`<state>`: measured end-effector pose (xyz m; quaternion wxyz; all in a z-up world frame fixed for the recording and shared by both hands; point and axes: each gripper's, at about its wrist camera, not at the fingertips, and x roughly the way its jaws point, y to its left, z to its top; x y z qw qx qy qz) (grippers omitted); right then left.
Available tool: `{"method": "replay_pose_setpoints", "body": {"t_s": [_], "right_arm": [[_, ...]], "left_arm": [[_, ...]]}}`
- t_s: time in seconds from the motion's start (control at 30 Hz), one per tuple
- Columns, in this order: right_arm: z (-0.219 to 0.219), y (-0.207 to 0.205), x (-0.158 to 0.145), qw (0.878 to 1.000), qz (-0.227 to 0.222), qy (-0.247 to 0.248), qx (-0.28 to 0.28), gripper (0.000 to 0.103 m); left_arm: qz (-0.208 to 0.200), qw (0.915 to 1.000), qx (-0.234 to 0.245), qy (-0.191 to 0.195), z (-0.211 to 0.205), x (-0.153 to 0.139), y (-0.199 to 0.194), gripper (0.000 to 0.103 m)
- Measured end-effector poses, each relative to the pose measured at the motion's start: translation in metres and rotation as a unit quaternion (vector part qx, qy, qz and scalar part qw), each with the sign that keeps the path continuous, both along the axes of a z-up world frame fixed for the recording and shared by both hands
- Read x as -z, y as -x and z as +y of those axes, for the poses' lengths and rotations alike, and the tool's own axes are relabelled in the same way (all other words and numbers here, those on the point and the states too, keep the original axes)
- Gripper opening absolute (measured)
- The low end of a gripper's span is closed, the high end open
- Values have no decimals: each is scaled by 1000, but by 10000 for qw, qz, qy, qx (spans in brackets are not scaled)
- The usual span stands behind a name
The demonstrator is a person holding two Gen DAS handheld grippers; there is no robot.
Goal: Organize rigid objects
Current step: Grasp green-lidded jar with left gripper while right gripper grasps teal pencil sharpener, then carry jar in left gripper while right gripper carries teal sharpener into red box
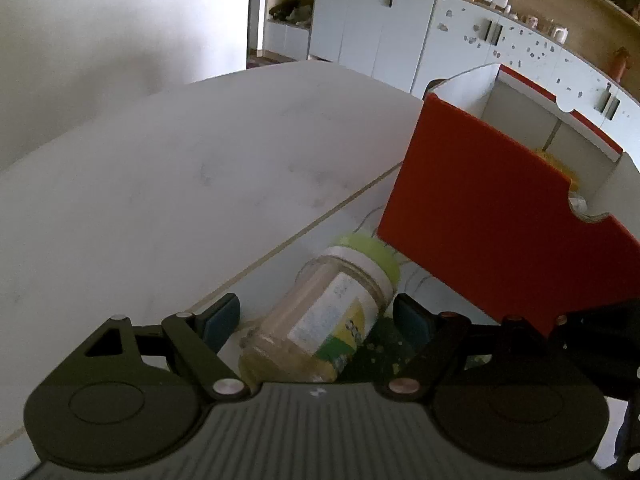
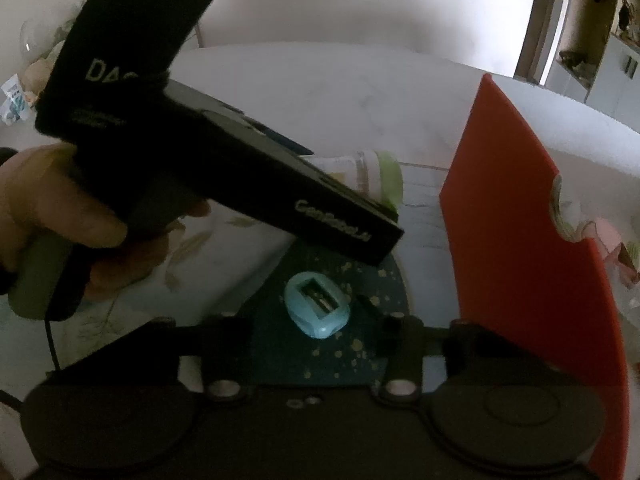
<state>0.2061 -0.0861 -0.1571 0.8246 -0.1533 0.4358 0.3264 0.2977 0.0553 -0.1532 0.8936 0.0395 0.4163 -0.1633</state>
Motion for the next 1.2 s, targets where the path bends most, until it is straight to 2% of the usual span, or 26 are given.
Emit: {"method": "replay_pose_setpoints", "body": {"t_s": [0.13,0.3,0.4,0.57,0.73,1.2], "right_arm": [[-1,5,0,10000,-63,21,-25,35],[-3,11,-1,10000,-80,17,-1,34],[-4,12,-2,10000,-18,-29,90,33],[-9,18,-10,9996,-26,-116,243,33],[-15,20,-24,9991,-27,-245,336,33],[-51,47,-89,9964,-196,-685,466,34]], "left_arm": [[-80,9999,80,53,-2,0,-2,84],[-133,9997,163,90,-4,-1,-1,66],[-123,9997,170,147,-4,-3,-1,51],[-87,9999,63,-87,-10,-6,1,48],[-17,9999,-65,-144,-11,-12,7,45],[-10,9992,-406,-27,-3,-51,46,45]]}}
